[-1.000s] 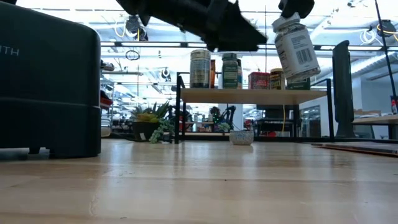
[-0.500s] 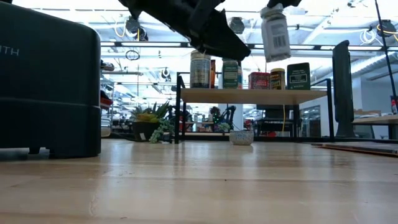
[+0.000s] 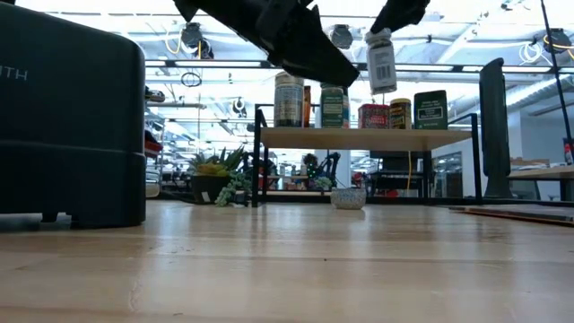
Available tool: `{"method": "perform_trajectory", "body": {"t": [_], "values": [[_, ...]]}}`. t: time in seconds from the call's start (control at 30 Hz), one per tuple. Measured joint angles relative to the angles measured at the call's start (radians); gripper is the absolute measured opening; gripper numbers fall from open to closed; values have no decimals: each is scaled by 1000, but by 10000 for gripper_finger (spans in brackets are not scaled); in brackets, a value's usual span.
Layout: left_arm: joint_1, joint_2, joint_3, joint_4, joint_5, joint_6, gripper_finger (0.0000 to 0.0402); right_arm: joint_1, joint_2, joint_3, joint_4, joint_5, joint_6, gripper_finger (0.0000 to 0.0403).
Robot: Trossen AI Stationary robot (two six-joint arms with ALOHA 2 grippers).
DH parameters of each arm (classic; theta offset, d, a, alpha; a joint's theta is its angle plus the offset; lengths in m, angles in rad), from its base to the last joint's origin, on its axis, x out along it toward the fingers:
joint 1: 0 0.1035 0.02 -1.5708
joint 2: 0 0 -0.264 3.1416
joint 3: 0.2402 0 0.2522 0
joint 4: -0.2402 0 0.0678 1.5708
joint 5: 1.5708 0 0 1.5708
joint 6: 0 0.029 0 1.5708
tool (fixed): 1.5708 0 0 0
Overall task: Shelf spices
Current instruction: Put the white seasoning bottle on the shelf
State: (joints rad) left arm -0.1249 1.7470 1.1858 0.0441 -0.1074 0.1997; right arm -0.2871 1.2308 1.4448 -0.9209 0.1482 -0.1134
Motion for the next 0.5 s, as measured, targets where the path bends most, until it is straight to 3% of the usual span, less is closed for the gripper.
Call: {"method": "perform_trajectory", "body": {"t": [0.5], "values": [[-21,0,0,-62,3,-3,249,-264,0,0,64,-256,-120,187]]}}
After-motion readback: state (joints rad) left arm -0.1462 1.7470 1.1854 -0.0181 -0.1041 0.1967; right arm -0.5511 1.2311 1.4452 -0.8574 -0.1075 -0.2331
